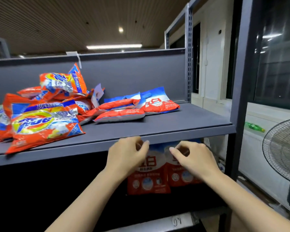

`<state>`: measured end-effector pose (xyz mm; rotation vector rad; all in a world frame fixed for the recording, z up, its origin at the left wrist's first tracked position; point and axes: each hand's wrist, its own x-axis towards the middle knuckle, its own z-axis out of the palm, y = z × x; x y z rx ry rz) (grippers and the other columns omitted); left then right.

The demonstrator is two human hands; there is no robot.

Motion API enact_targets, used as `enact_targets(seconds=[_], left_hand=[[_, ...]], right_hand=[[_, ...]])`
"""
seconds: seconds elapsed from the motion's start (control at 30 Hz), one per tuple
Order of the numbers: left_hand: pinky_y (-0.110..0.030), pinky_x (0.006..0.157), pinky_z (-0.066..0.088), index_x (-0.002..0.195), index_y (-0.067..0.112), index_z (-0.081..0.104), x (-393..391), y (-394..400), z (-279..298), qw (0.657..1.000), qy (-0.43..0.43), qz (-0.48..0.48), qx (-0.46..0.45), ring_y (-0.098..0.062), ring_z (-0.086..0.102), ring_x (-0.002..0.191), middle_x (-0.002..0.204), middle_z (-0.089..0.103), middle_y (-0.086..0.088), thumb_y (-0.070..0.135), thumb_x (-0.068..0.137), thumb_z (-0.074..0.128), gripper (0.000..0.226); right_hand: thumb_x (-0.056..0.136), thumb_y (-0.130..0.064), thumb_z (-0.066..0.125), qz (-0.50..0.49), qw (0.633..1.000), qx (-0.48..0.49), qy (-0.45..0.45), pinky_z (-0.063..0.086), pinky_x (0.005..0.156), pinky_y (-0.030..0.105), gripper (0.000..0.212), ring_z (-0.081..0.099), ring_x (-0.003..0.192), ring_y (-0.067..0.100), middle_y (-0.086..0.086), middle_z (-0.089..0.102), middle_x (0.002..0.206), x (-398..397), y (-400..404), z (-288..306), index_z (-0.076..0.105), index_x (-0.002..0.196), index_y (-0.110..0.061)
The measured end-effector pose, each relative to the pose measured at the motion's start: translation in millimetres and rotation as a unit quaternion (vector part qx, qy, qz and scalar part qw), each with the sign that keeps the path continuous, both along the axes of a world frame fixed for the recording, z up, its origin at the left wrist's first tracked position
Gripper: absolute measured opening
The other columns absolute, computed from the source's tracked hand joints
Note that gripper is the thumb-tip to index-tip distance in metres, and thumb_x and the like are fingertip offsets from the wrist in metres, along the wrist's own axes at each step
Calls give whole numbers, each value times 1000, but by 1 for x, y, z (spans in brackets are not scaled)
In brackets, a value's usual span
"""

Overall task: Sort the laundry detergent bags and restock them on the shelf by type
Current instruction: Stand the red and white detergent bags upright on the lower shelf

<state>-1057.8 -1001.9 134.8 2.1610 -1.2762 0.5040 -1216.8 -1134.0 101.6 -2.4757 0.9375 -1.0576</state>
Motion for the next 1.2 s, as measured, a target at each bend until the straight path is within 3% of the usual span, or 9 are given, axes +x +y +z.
enact_targets(seconds=[0.23,0.43,0.53,0.67,0.73,0.87,1.0,1.1,1.2], left_hand=[[-36,77,50,92,22,67,59,-15,54,993,26,41,-108,-22,62,94,98,69,4,37,88,51,22],[-40,90,46,119,18,61,123,-55,69,994,22,92,-61,-29,53,112,120,60,-7,34,88,52,36],[-38,96,42,128,18,54,143,-81,75,995,0,101,-26,-28,49,119,130,55,-7,35,87,53,44],[-34,103,33,143,19,38,162,-106,75,995,4,93,37,-25,41,130,143,44,-5,42,87,56,63],[-33,105,31,144,21,37,170,-114,75,994,4,95,48,-25,40,130,144,43,-4,45,87,55,65],[-37,101,33,139,32,40,177,-121,77,986,-40,125,101,-30,46,118,134,47,-2,53,90,47,54],[-38,95,36,123,25,53,181,-126,72,992,-34,106,60,-30,50,111,122,54,-3,48,91,48,40],[-42,93,37,107,21,57,183,-120,68,995,-51,76,37,-31,51,107,118,59,-1,46,86,44,35],[-47,101,32,104,20,55,179,-108,69,995,-60,63,45,-34,47,114,123,58,0,40,86,43,29]], right_hand=[[88,-45,54,58,995,23,-74,47,69,31,32,61,76,15,-8,64,68,45,-9,72,61,67,-23],[88,-30,59,114,988,98,-46,34,57,26,32,45,67,16,-3,52,61,118,-58,98,54,62,-13],[88,-26,57,136,984,115,-9,37,60,27,24,49,74,17,10,64,80,153,-83,104,64,82,-4],[88,-21,56,169,966,194,32,42,68,25,4,52,77,15,-3,54,80,184,-99,106,55,84,-23],[84,-19,63,180,948,261,1,50,71,28,15,54,74,16,-1,56,79,196,-105,103,50,78,-25],[78,-13,71,166,907,381,-70,49,63,25,27,60,79,18,9,63,91,214,-116,102,55,100,-11],[73,-9,75,124,904,405,-62,51,71,29,36,65,86,23,12,66,98,229,-116,107,57,104,-6],[81,3,63,125,908,399,-36,47,62,24,18,57,75,19,4,56,75,231,-110,112,54,73,-12],[79,-6,64,106,937,333,-23,44,59,22,15,55,73,17,6,66,89,232,-99,115,65,94,-10]])
